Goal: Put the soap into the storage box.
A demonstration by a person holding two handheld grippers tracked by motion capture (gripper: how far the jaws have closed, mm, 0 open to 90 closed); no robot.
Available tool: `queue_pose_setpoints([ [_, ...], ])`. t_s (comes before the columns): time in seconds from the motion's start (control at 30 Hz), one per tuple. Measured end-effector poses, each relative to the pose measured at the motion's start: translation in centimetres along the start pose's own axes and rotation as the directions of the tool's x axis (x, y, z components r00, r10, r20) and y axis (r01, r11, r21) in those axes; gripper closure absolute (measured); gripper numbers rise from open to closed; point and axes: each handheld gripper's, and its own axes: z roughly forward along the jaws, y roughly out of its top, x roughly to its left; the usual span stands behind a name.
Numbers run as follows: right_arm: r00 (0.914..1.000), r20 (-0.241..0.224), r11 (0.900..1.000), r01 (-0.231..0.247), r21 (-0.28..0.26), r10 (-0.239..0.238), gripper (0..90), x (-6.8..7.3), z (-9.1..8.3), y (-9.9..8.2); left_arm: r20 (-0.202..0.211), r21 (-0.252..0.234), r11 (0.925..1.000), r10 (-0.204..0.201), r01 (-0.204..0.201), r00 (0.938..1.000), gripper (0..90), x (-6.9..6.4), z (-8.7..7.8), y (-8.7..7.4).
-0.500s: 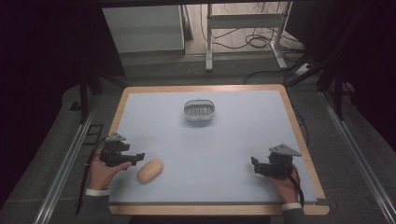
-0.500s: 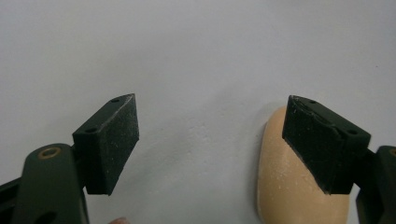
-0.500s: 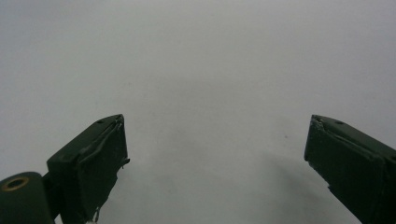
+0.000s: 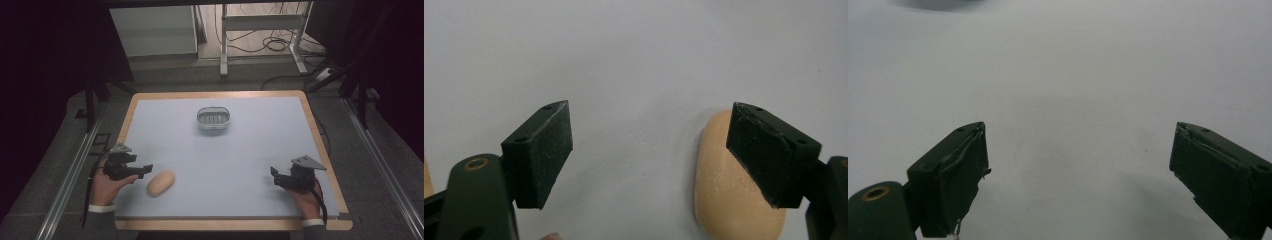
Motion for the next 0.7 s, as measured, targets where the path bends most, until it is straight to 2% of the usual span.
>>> queue_pose_setpoints([
  [0.43,0.9999,0.011,0.9997,-0.009,-0.021,0.009,9.4,-0.04,-0.22,-0.09,-0.005,0.019,0.9998,-0.003,0.003,1.0,18.5,0.31,0.55,0.03],
  [0.7,0.9999,0.008,0.9998,-0.012,-0.017,0.012,9.4,-0.08,-0.16,-0.08,-0.011,0.073,0.9972,0.013,-0.012,0.9998,18.6,0.15,0.66,0.66],
])
